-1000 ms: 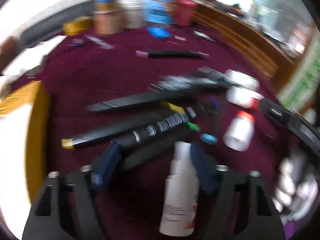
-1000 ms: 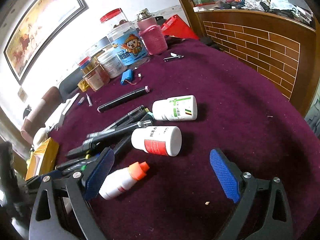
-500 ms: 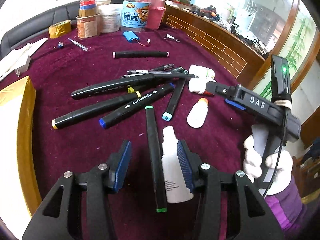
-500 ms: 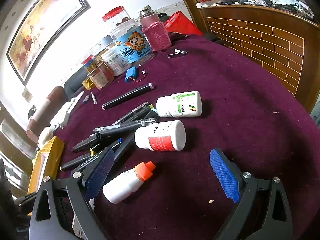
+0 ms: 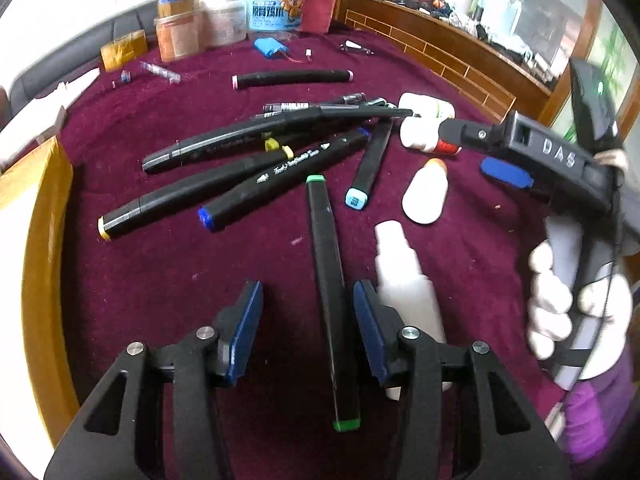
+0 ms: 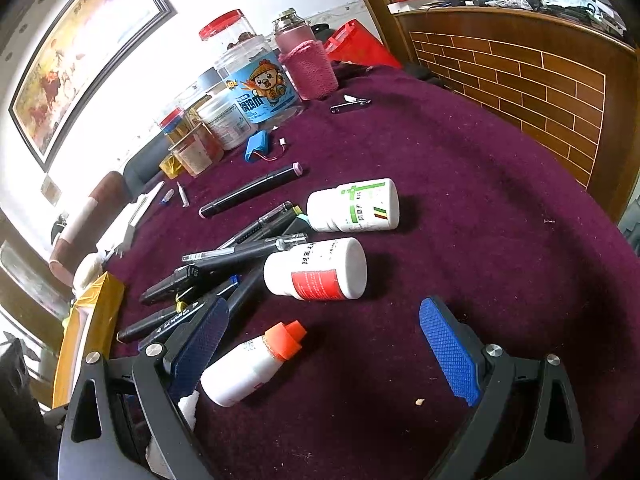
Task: Organize rigid objects
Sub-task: 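Grasp the green-capped black marker with the left gripper, then carry the marker to the yellow-rimmed box with left while right grasps and places the white spray bottle there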
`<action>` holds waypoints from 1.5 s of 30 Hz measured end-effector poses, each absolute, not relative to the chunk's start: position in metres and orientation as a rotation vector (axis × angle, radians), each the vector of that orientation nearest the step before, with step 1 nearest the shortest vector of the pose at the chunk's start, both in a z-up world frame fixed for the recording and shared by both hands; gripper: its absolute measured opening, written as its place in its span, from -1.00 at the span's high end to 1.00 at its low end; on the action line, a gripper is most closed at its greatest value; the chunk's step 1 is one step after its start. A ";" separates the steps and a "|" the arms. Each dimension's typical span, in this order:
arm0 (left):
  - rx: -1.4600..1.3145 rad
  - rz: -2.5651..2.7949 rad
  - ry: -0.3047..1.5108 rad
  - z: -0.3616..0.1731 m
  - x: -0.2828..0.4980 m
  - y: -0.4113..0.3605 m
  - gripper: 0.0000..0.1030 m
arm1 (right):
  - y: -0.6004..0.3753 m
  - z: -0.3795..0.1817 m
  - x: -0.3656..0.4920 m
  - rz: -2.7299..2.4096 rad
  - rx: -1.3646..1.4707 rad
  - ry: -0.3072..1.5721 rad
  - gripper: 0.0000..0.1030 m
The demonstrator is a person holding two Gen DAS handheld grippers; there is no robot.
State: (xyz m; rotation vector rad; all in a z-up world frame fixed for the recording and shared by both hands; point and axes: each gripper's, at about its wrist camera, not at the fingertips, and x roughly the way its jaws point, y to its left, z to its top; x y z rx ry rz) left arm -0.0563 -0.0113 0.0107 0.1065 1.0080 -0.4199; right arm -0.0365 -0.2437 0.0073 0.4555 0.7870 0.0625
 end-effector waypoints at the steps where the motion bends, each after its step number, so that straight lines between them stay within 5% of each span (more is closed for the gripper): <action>1: 0.138 -0.409 0.994 0.010 -0.058 -0.017 0.13 | -0.244 0.007 -0.036 0.062 0.456 0.787 -0.83; 7: 0.219 -0.355 0.937 0.007 -0.058 -0.039 0.12 | -0.243 0.007 -0.036 0.062 0.456 0.789 -0.83; 8: 0.226 -0.353 0.928 0.007 -0.059 -0.040 0.21 | -0.244 0.006 -0.036 0.060 0.457 0.791 -0.83; 9: 0.231 -0.353 0.922 0.008 -0.059 -0.040 0.66 | -0.244 0.006 -0.036 0.058 0.457 0.793 -0.83; 10: 0.206 -0.386 0.928 0.009 -0.061 -0.038 0.77 | -0.244 0.006 -0.035 0.055 0.459 0.795 -0.83; 19: -0.083 -0.473 0.865 0.040 -0.091 0.027 0.77 | -0.247 0.005 -0.034 0.030 0.461 0.824 -0.83; 22: -0.137 -0.488 0.826 0.057 -0.110 0.052 0.77 | -0.242 0.023 -0.051 0.083 0.463 0.854 -0.56; 28: -0.237 -0.505 0.789 0.068 -0.126 0.089 0.77 | -0.175 0.052 -0.092 0.233 0.257 0.927 -0.49; 31: -0.281 -0.493 0.782 0.068 -0.130 0.108 0.77 | -0.144 0.038 -0.090 0.261 0.209 1.007 -0.08; 36: -0.309 -0.451 0.778 0.070 -0.139 0.138 0.77 | -0.115 0.011 -0.084 0.202 0.117 1.078 0.19; 37: -0.314 -0.440 0.775 0.071 -0.140 0.145 0.77 | -0.112 0.012 -0.085 0.180 0.084 1.069 0.37; 45: -0.358 -0.369 0.753 0.084 -0.132 0.203 0.76 | -0.111 0.039 -0.090 0.273 0.188 1.036 0.42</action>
